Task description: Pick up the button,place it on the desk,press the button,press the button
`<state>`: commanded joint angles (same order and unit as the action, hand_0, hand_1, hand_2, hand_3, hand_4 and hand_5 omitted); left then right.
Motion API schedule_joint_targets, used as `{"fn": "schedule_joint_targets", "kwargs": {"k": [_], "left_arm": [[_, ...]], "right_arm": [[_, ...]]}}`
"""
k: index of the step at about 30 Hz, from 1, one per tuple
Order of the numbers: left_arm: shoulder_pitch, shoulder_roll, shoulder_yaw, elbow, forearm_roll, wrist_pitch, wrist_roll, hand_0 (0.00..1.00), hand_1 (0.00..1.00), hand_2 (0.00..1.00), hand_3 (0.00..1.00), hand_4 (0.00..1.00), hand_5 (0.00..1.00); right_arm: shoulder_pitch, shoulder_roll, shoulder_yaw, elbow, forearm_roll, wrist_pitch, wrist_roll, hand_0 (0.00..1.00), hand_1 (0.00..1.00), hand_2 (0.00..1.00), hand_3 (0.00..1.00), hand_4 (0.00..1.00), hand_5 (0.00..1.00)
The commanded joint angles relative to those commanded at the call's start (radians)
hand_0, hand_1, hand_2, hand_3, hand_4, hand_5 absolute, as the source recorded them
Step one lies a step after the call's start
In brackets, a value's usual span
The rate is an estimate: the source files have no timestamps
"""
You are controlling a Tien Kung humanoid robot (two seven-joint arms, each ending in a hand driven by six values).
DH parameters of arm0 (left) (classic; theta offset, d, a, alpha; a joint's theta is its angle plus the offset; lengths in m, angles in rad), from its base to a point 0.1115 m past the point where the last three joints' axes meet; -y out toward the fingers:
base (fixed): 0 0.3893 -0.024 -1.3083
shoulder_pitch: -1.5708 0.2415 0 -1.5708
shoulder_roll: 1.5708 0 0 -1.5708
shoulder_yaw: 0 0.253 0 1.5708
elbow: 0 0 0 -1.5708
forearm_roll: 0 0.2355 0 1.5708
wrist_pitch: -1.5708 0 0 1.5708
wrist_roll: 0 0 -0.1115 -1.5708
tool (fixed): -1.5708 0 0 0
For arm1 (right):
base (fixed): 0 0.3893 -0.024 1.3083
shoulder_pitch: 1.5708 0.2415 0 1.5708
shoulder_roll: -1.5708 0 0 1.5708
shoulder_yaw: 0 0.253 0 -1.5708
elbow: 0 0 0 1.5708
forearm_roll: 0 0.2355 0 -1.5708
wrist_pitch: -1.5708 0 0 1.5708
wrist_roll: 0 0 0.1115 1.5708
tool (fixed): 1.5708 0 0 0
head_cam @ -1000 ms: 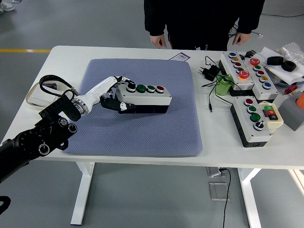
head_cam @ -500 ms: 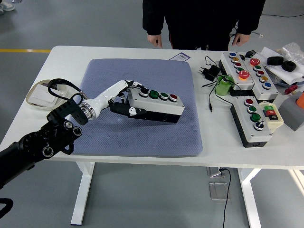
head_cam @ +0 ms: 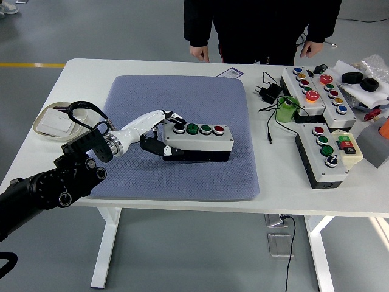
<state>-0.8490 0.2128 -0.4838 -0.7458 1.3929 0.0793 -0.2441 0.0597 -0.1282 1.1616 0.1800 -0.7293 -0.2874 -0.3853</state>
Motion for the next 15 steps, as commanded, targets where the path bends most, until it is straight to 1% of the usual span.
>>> {"fn": "schedule_joint_targets", "kwargs": {"k": [1,4,5,10,11,15], "left_arm": [[0.000,0.003,0.000,-0.001,0.025,-0.002,0.009,0.353,0.370,0.377,0.490,0.406,0.002],[0.000,0.009,-0.002,-0.001,0.059,-0.012,0.021,0.353,0.370,0.377,0.490,0.406,0.002],[0.000,0.010,-0.002,0.000,0.065,-0.013,0.023,0.644,0.655,0.644,0.796,0.413,0.002],[0.004,0.016,-0.012,-0.004,0.089,-0.016,0.027,0.644,0.655,0.644,0.796,0.413,0.002],[0.005,0.018,-0.015,-0.006,0.095,-0.018,0.028,0.752,0.738,0.750,0.861,0.500,0.002],[0.006,0.023,-0.025,-0.015,0.111,-0.024,0.033,0.752,0.738,0.750,0.861,0.500,0.002]], "right_arm": [[-0.001,0.000,0.000,0.000,-0.002,0.000,-0.001,0.643,0.508,0.549,0.590,0.249,0.354],[-0.002,0.000,-0.001,0.000,-0.002,0.000,-0.001,0.643,0.508,0.549,0.590,0.249,0.354],[-0.002,0.000,-0.001,0.000,-0.002,0.000,-0.001,0.643,0.508,0.549,0.590,0.249,0.355],[-0.003,0.001,0.000,0.000,-0.002,0.000,-0.001,0.643,0.508,0.549,0.590,0.249,0.355],[-0.003,0.001,0.001,0.000,-0.002,0.000,-0.001,0.643,0.508,0.549,0.590,0.249,0.355],[-0.002,0.002,0.002,0.000,-0.001,0.000,0.000,0.643,0.508,0.549,0.590,0.249,0.355]]}}
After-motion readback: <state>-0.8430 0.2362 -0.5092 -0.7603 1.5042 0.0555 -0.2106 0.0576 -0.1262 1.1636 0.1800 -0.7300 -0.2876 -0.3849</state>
